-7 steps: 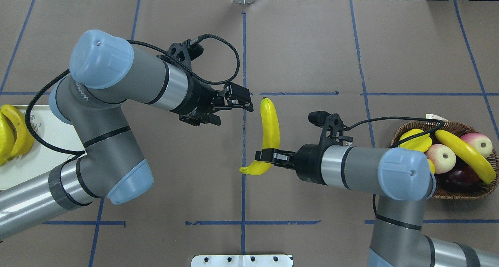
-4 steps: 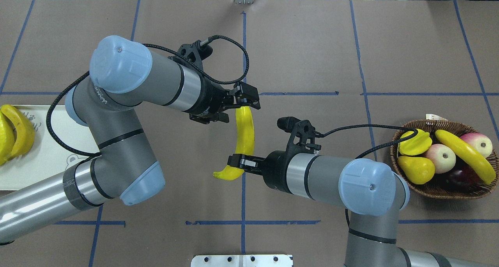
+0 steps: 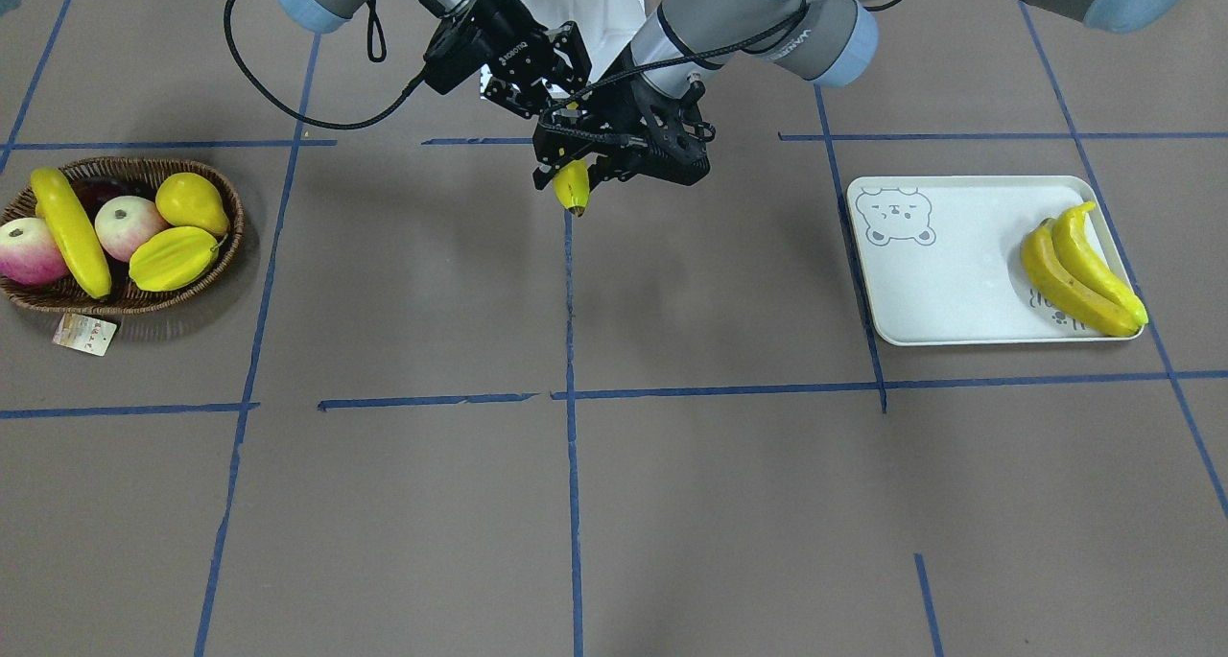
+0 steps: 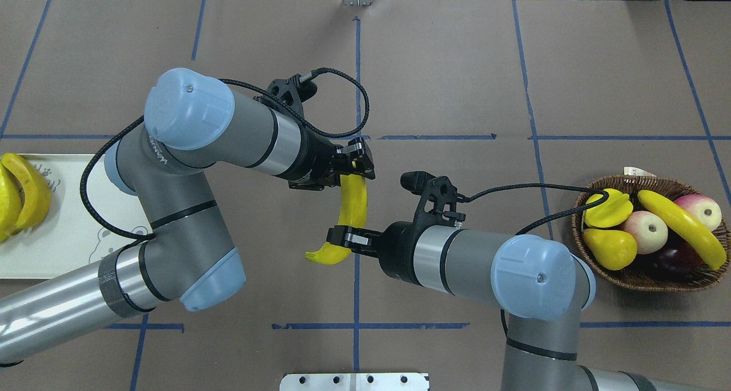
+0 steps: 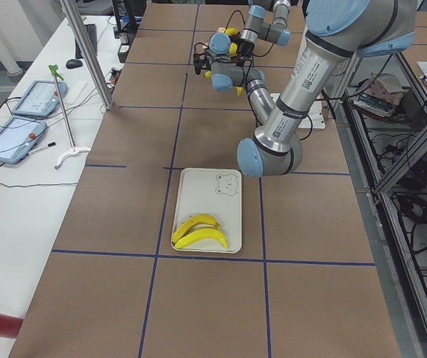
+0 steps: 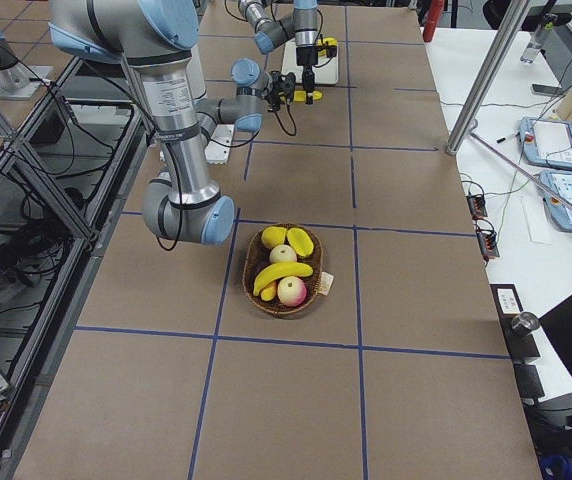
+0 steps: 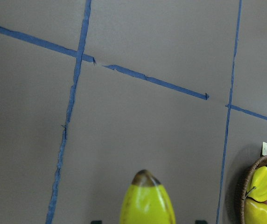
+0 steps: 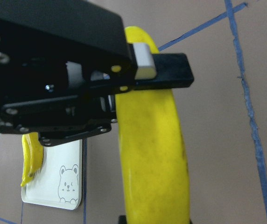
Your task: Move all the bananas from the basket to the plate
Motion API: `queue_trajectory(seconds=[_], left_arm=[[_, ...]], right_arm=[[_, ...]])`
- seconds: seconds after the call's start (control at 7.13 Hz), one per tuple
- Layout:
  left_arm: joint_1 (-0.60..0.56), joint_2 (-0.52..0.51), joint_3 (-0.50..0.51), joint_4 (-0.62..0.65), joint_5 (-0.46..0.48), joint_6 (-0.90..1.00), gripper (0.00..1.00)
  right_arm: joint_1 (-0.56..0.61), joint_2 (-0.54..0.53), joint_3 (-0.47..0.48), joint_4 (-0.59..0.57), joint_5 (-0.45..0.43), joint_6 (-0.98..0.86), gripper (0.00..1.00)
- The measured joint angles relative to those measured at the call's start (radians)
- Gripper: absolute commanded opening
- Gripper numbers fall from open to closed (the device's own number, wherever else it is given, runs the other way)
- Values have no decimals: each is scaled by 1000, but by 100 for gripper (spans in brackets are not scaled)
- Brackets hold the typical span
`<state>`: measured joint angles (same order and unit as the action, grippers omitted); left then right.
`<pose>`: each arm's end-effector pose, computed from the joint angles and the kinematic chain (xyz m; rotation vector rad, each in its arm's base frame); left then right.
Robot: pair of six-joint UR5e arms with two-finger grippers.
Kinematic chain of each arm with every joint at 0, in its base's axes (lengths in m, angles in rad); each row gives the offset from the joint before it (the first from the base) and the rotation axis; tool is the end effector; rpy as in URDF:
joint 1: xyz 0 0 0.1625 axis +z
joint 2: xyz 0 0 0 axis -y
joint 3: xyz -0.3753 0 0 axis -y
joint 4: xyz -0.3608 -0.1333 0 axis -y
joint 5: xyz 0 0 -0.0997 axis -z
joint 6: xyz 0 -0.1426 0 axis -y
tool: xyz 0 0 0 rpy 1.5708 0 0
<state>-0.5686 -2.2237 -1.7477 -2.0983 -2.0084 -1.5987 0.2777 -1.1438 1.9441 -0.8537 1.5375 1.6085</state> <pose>0.4823 -0.3946 0.1243 0.0018 1.3806 -0.2021 -0.4953 -0.2847 0.1533 0.2090 -1.5094 0.2775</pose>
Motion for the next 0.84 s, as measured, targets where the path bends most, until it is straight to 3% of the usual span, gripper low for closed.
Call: queue_trajectory(seconds=[0.42,0.56,0.84], left_arm=[[-3,13,-10,5,1,-1,0],[-12,29,-17,6,0,-1,0],[-64,94,-26,7,-3,0,0]], right_arm=[[1,2,5,-31,-28,0,100],[1,1,32,-84,-29,-1,100],[3,1,144,-298,-11,-7,100]])
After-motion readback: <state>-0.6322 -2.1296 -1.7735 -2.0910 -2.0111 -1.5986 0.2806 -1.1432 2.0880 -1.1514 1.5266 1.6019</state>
